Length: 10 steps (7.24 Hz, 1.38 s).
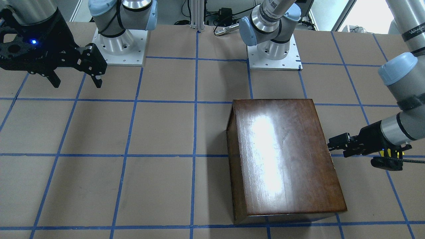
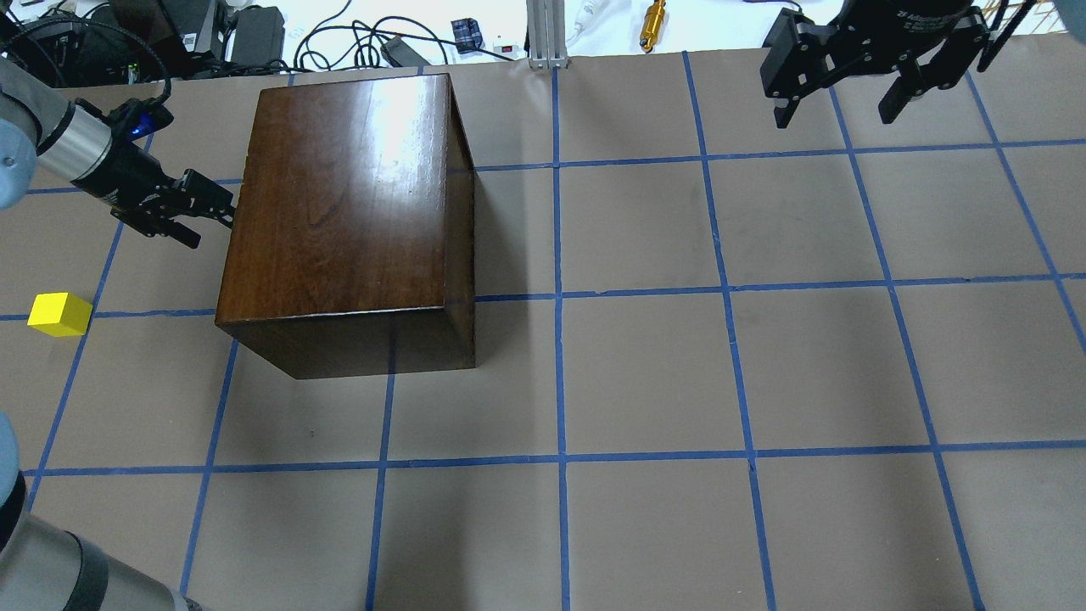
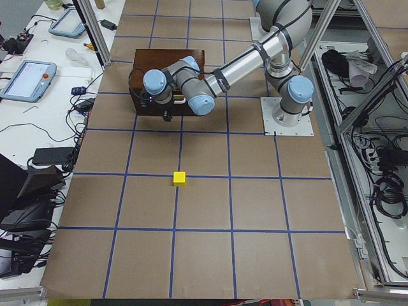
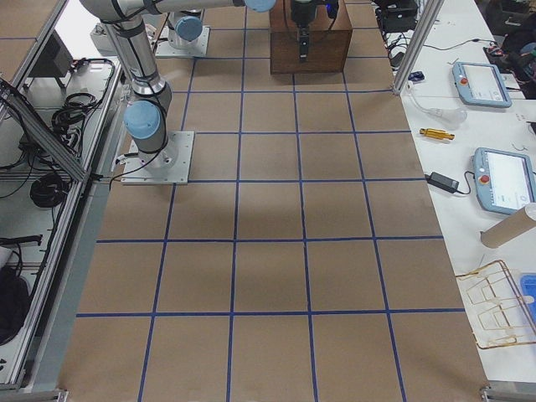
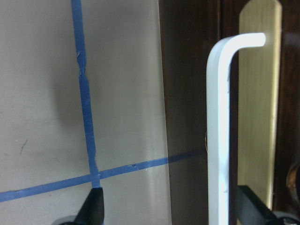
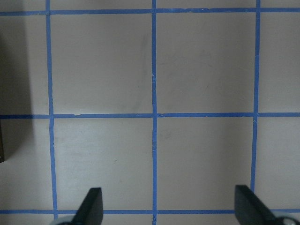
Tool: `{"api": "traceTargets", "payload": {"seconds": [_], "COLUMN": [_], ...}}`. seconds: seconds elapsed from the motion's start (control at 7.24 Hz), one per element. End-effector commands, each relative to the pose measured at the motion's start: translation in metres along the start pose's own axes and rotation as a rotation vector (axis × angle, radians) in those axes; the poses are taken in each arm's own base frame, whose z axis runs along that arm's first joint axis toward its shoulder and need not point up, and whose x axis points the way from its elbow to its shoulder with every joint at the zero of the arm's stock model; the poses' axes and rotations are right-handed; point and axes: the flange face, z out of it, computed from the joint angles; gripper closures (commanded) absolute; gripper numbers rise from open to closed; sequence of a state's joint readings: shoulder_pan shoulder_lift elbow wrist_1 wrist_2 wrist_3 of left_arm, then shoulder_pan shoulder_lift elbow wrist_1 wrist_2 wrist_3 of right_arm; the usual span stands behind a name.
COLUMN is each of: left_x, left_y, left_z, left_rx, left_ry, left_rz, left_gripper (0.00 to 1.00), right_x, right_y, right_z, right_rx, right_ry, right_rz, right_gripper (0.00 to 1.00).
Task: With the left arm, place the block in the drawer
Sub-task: 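Close the left gripper on the white drawer handle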
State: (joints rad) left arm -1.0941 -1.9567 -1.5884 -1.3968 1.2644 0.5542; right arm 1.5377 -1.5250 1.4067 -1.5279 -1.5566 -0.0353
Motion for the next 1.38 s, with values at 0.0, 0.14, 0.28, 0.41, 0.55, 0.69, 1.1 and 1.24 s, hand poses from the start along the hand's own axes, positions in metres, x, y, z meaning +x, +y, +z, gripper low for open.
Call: {"api": "traceTargets", "payload": {"seconds": [0.0,0.14,0.28,0.41,0.55,0.69,1.1,1.24], "left_x": [-0.0023,-0.0044,-0.005,-0.0054,-0.0055,-0.0059,-0.0067,-0.0071], "left_y": [-0.0012,-0.0031,-0.0033,-0.0028,-0.0026,-0.0028,-0.0034,-0.0044], "left_z": [0.0061,0.0086,0.0099,0.0121,0.0122,0.0131,0.0108,0.008], "left_rx": [-0.005,0.001,0.001,-0.001,-0.004,-0.005,-0.005,-0.005], "left_ry": [0.013,0.009,0.009,0.012,0.012,0.013,0.0,-0.009], "left_rz": [-0.003,0.001,0.001,-0.002,-0.004,-0.006,-0.002,0.0], "left_gripper": [0.0,0.0,0.0,0.0,0.0,0.0,0.0,0.0], "right_x": [-0.0004,-0.0006,-0.0004,-0.0006,-0.0006,-0.0005,-0.0004,-0.0004], "right_y": [0.0005,-0.0001,0.0,0.0,0.0005,0.0005,0.0005,0.0], "right_z": [-0.0007,0.0,0.0001,0.0001,-0.0007,-0.0007,-0.0007,0.0001], "right_rx": [0.001,0.001,0.0,0.0,0.001,0.001,0.001,0.0], "right_ry": [0.0,-0.001,0.0,-0.001,-0.001,0.0,0.0,0.0], "right_rz": [-0.001,-0.001,-0.001,-0.001,-0.001,-0.001,-0.001,-0.001], "right_gripper": [0.0,0.0,0.0,0.0,0.0,0.0,0.0,0.0]}}
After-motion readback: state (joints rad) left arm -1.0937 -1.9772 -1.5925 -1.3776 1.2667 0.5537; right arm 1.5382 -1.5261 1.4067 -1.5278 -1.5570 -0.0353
